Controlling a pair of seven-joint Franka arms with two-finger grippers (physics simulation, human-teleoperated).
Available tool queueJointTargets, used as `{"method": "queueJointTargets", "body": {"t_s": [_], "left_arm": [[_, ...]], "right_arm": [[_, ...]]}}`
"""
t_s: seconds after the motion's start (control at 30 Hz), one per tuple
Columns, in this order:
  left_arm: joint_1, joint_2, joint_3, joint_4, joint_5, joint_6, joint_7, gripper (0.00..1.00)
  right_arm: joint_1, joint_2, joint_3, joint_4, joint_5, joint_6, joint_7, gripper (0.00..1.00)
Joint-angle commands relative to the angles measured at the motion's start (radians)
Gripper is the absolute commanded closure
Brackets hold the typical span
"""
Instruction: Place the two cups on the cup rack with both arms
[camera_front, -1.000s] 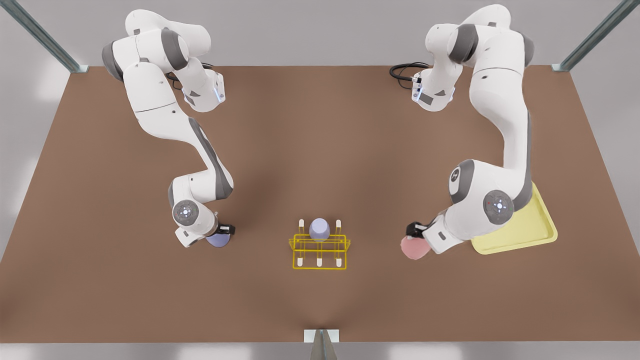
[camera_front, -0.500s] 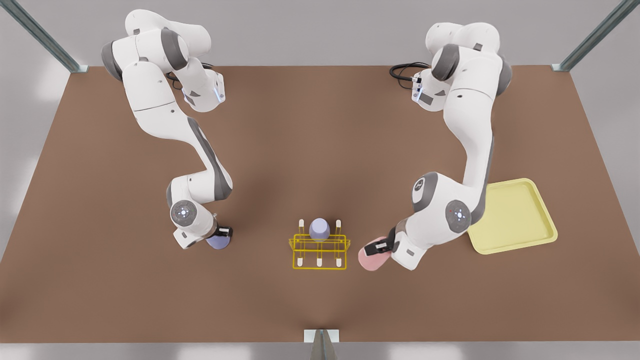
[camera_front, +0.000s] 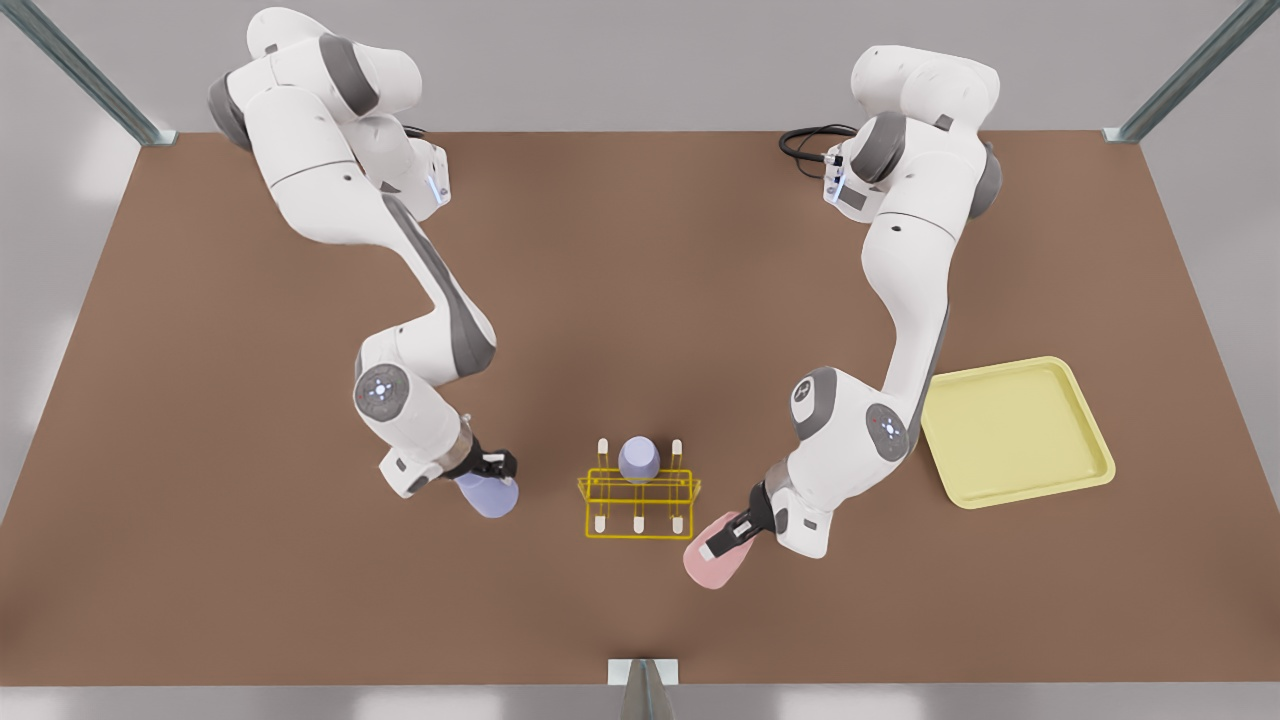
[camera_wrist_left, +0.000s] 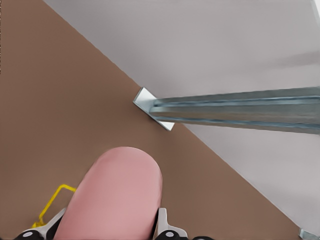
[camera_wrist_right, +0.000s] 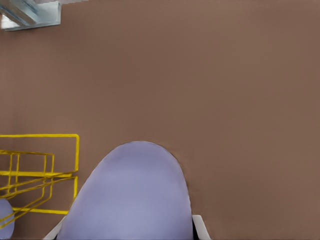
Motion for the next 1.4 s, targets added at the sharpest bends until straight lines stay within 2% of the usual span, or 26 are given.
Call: {"method": "queueJointTargets", "body": {"t_s": [0.0, 0.07, 0.4, 0.5, 0.67, 0.7, 0.73, 0.77, 0.8, 0.87, 0.9, 0.93, 0.97, 1.0, 1.03, 1.17, 1.27, 1.37], "left_arm": [[0.0, -0.002, -0.001, 0.001, 0.004, -0.07, -0.112, 0.16], [0.0, -0.002, -0.005, 0.001, 0.004, -0.165, -0.04, 0.16], [-0.009, 0.014, -0.036, 0.002, -0.001, -0.152, -0.043, 0.16], [-0.011, 0.016, -0.037, 0.002, -0.001, -0.15, -0.041, 0.0], [-0.011, 0.011, -0.036, 0.004, 0.001, -0.156, -0.046, 0.0], [0.014, -0.018, 0.006, 0.004, 0.008, -0.242, -0.034, 0.0], [0.086, -0.087, 0.018, 0.012, 0.076, -0.464, 0.115, 0.0], [0.172, -0.166, 0.016, 0.013, 0.217, -0.737, 0.279, 0.0], [0.221, -0.231, 0.016, 0.013, 0.336, -0.931, 0.377, 0.0], [0.328, -0.354, 0.007, 0.004, 0.461, -1.189, 0.741, 0.0], [0.423, -0.392, -0.066, -0.031, 0.462, -1.244, 0.822, 0.0], [0.439, -0.464, -0.109, -0.119, 0.49, -1.235, 0.826, 0.0], [0.396, -0.642, -0.047, -0.362, 0.45, -1.077, 0.827, 0.0], [0.345, -0.717, 0.024, -0.462, 0.395, -1.017, 0.827, 0.0], [0.327, -0.759, 0.047, -0.519, 0.384, -0.989, 0.826, 0.0], [0.356, -0.72, 0.045, -0.508, 0.34, -0.991, 0.827, 0.0], [0.351, -0.699, 0.044, -0.51, 0.344, -1.11, 0.827, 0.0], [0.342, -0.694, 0.024, -0.511, 0.341, -1.094, 0.825, 0.0]], "right_arm": [[0.002, 0.01, 0.013, 0.03, 0.071, 0.013, -0.013, 0.15], [0.0, 0.023, 0.03, 0.064, 0.107, 0.013, -0.015, 0.15], [-0.003, 0.22, 0.08, 0.346, 0.155, 0.012, -0.042, 0.15], [-0.001, 0.26, 0.108, 0.394, 0.175, 0.013, -0.041, 0.15], [-0.003, 0.298, 0.139, 0.445, 0.203, 0.016, -0.042, 0.15], [-0.003, 0.304, 0.143, 0.455, 0.206, 0.016, -0.042, 0.15], [-0.003, 0.31, 0.145, 0.457, 0.209, 0.018, -0.042, 0.15], [-0.003, 0.313, 0.146, 0.457, 0.213, 0.018, -0.05, 0.15], [-0.003, 0.318, 0.163, 0.457, 0.215, 0.016, -0.058, 0.15], [-0.004, 0.318, 0.174, 0.451, 0.216, 0.012, -0.062, 0.15], [-0.009, 0.32, 0.174, 0.449, 0.216, 0.009, -0.067, 0.15], [-0.013, 0.32, 0.174, 0.446, 0.216, 0.0, -0.09, 0.15], [-0.02, 0.32, 0.178, 0.443, 0.216, -0.011, -0.093, 0.15], [-0.024, 0.32, 0.189, 0.442, 0.216, -0.017, -0.093, 0.15], [-0.024, 0.32, 0.191, 0.44, 0.216, -0.017, -0.093, 0.15], [-0.024, 0.327, 0.206, 0.438, 0.216, -0.02, -0.101, 0.15], [-0.024, 0.326, 0.208, 0.437, 0.221, -0.073, -0.114, 0.15], [-0.024, 0.327, 0.211, 0.438, 0.221, -0.082, -0.12, 0.15]]}}
